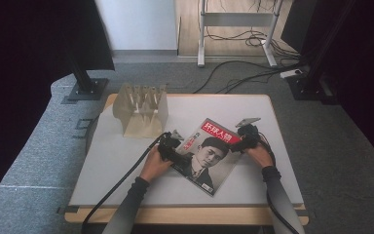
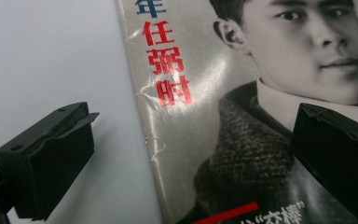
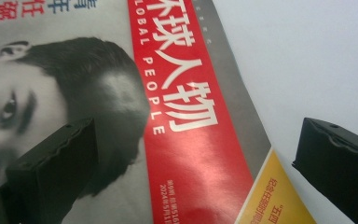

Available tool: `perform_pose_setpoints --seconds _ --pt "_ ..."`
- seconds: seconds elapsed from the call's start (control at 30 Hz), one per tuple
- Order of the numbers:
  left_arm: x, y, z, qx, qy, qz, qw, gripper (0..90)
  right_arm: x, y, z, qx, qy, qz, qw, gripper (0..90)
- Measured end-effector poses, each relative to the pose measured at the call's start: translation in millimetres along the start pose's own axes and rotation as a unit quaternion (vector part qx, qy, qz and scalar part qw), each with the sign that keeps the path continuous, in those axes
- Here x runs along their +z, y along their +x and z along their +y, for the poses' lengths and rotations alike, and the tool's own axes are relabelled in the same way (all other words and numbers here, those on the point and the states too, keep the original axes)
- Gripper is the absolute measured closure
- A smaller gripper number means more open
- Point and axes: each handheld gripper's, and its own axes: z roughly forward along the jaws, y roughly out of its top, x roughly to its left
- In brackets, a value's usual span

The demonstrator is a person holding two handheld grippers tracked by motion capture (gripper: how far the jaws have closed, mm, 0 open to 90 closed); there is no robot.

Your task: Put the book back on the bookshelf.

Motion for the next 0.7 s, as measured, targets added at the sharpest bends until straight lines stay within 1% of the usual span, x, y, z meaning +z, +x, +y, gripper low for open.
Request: perform_pose_setpoints --seconds 0.03,0.17,0.2,0.23,0.27,0.37,0.4,0.57,0.7 --pt "0.6 -0.3 0.1 -0.001 -0.002 -0.001 1.0 0.0 1.0 -1.3 -1.1 0.001 0.002 -0.001 1.0 0.0" --pt "2.0 -2.3 0.1 0.005 -0.006 -0.003 1.0 0.0 2.8 -6.2 -7.6 0.011 0.007 0.011 0.9999 0.0" --pt "2.5 -3.7 0.1 0.005 -0.008 -0.004 0.9999 0.0 3.1 -6.7 -9.4 0.016 0.007 0.016 0.9997 0.0" --pt "2.5 -3.7 0.1 0.005 -0.008 -0.004 0.9999 0.0 3.1 -6.7 -9.4 0.016 0.007 0.016 0.9997 0.0" --pt "2.4 -4.8 0.1 0.01 -0.006 -0.006 0.9999 0.0 3.0 -7.4 -10.9 0.016 0.001 0.02 0.9997 0.0" --pt "2.9 -9.6 -0.1 0.014 -0.006 -0.01 0.9998 0.0 0.8 -4.8 -12.7 0.013 -0.007 0.024 0.9996 4.2" --pt "2.4 -11.2 -0.2 0.015 -0.003 -0.011 0.9998 0.0 -0.3 -2.7 -13.4 0.014 -0.005 0.02 0.9997 4.3" --pt "-0.5 -16.4 -1.6 0.024 0.009 -0.017 0.9995 0.0 -3.4 1.3 -17.0 0.011 -0.006 0.023 0.9997 4.4" --pt "-3.1 -17.5 -4.5 0.023 0.009 -0.019 0.9995 0.0 -5.3 5.2 -19.8 0.011 -0.008 0.025 0.9996 4.3"
